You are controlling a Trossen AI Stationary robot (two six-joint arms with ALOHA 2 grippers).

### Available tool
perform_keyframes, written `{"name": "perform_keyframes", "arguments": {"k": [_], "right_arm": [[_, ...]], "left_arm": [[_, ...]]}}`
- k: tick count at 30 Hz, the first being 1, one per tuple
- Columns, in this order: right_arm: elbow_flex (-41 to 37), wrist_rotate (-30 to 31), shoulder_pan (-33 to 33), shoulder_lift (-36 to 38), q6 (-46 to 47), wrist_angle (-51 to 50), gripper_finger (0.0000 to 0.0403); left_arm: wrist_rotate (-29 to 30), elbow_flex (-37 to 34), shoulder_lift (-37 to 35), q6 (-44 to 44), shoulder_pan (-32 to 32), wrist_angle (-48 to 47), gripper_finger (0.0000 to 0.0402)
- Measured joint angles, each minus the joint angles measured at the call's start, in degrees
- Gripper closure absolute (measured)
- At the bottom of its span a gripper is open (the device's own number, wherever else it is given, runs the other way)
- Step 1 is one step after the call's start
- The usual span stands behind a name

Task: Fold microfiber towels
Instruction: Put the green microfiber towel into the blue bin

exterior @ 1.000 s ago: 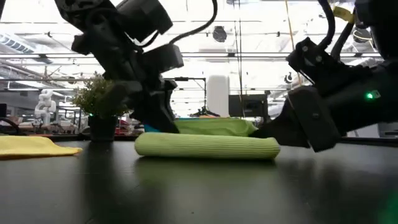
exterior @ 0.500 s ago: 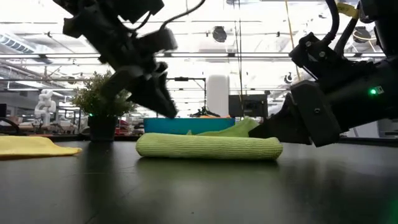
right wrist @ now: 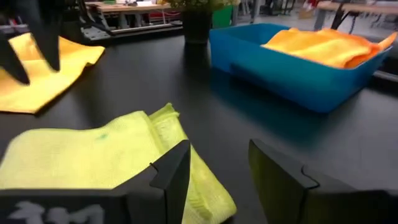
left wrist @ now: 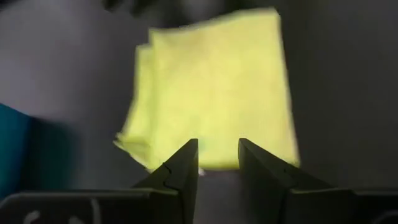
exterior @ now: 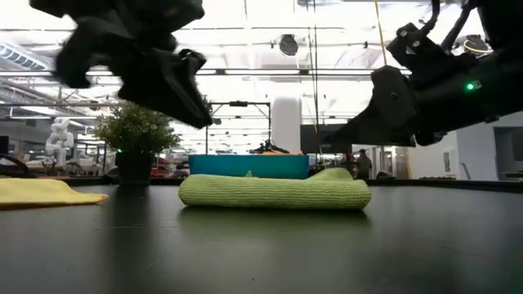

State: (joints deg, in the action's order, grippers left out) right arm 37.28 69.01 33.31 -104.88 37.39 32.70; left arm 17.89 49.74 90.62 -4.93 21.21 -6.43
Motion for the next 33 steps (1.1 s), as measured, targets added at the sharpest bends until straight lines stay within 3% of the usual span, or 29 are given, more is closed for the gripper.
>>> {"name": "perform_keyframes", "arguments": {"k": [8,19,25,33], "right_arm": [[-1.20,-7.78,0.02,0.79,-10.27,7.12,0.0246],[-1.20,-7.68,0.04,0.79,-15.92,10.18,0.0245],[-1.20,-7.62,0.04,0.79,-16.05,10.20,0.0245],[-1.20,-7.62,0.04,0.79,-16.02,10.20,0.0245]], "left_arm": [[1.35,-0.02,5.04,-0.89,4.82,5.10,0.0285],[4.20,-0.11,14.81,-7.05,6.40,19.91,0.0222],[8.66,0.15,14.81,-7.90,8.58,19.06,0.0189],[14.43,0.15,14.81,-7.45,11.96,15.95,0.0185]]}}
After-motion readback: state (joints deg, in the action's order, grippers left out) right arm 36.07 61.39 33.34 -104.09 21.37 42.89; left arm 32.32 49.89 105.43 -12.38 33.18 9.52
